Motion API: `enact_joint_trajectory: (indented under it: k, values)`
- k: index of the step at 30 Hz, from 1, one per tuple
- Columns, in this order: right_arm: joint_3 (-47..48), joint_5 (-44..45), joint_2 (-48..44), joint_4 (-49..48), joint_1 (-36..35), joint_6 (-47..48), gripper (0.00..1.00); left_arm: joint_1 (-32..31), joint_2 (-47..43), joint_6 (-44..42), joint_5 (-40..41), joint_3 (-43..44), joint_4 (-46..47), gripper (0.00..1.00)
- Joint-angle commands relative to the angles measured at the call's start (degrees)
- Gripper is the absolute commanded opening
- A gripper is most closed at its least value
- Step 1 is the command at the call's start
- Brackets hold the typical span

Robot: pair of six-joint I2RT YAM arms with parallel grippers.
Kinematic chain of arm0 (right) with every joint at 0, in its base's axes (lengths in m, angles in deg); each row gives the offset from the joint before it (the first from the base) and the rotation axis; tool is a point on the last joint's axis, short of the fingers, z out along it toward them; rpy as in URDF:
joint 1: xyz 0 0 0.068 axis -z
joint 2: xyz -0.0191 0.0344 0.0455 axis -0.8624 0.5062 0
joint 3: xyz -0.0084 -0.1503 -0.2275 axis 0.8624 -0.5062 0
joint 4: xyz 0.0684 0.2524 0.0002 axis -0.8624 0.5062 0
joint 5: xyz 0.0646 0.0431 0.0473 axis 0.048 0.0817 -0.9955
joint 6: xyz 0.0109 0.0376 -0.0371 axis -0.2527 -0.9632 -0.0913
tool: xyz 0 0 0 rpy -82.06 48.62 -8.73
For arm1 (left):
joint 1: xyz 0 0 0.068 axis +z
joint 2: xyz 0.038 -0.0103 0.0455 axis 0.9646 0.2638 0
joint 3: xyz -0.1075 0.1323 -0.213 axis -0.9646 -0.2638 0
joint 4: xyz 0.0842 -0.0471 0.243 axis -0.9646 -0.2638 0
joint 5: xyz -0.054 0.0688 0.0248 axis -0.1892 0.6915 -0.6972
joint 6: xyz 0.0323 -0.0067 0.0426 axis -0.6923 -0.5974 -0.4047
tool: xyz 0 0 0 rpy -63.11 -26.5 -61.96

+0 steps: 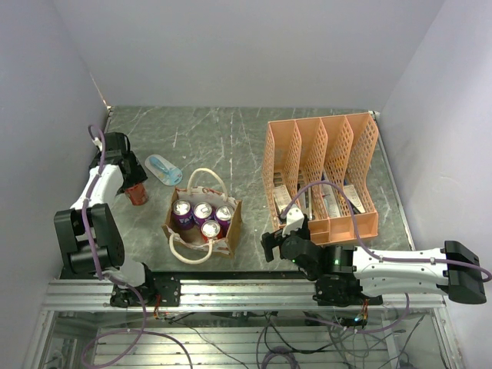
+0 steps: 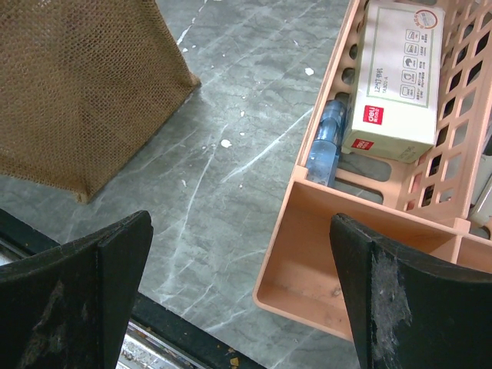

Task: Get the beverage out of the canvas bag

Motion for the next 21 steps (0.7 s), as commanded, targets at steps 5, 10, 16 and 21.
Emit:
enact_joint_trajectory:
  k: [5,10,16,21]
  values:
    - [-0.19,1.2,-1.44,-0.88,-0.22,0.06,1.0,0.52,0.03,-0.31,-0.46,1.48,2.16,0.31]
    - [-0.34,1.22,-1.47,-0.95,-0.22,0.1,1.0,0.55,-3.79,-0.49,-1.64,0.54,2.62,0.78]
    - [0.02,1.11,-0.49,-0.96,-0.22,0.19,1.0,0.46,-10.63,-0.32,-2.87,-0.84,2.01,0.93]
    - [0.33,1.19,0.15,-0.74,-0.23,-0.06,1.0,-0.2,-19.95,1.26,-7.72,-2.83,0.02,0.94]
